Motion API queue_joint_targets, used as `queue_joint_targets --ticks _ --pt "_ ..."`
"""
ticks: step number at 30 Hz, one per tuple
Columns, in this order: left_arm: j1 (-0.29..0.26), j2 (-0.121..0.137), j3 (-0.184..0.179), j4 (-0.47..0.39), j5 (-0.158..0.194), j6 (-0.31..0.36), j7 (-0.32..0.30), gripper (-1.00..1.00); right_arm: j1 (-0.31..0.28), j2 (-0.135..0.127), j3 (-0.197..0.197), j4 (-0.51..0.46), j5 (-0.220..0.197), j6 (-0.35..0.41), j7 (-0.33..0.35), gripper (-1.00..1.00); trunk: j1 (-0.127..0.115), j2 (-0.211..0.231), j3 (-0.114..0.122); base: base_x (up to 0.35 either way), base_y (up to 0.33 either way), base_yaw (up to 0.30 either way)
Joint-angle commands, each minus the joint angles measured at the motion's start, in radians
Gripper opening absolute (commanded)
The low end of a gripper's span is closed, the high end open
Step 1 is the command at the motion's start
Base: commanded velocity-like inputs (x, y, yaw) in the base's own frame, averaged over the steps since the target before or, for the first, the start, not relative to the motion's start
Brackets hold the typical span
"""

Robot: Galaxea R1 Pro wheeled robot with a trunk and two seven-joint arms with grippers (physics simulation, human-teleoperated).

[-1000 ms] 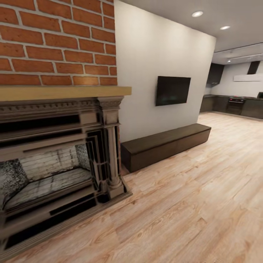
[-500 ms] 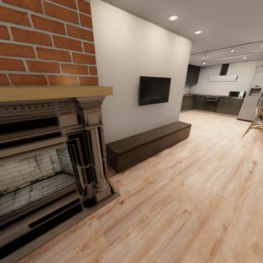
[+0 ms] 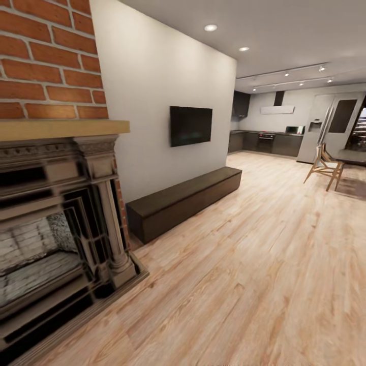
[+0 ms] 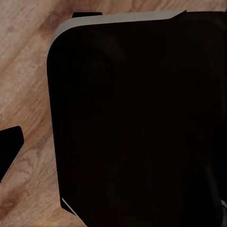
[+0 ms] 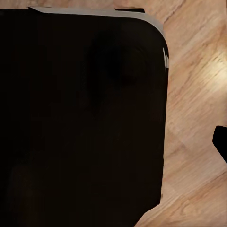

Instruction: Turn on the radio receiver that's on the table in the living room.

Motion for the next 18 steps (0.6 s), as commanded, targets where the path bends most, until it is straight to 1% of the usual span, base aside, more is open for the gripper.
queue_joint_targets --ticks 1,9,18 --pt "0.000 -0.002 0.000 0.000 0.000 -0.001 -0.001 1.00 0.000 0.000 0.000 0.000 0.000 0.000 0.000 1.00 0.000 0.000 0.000 0.000 0.000 -0.286" --pt "0.001 -0.009 -0.002 -0.001 -0.001 -0.003 -0.010 1.00 0.001 0.000 0.000 0.000 0.000 0.001 0.000 1.00 0.000 0.000 0.000 0.000 0.000 -0.286" --pt "0.000 -0.009 -0.004 -0.002 -0.002 -0.005 -0.011 1.00 0.001 0.000 0.000 0.000 0.000 0.002 -0.002 1.00 0.000 0.000 0.000 0.000 0.000 -0.286"
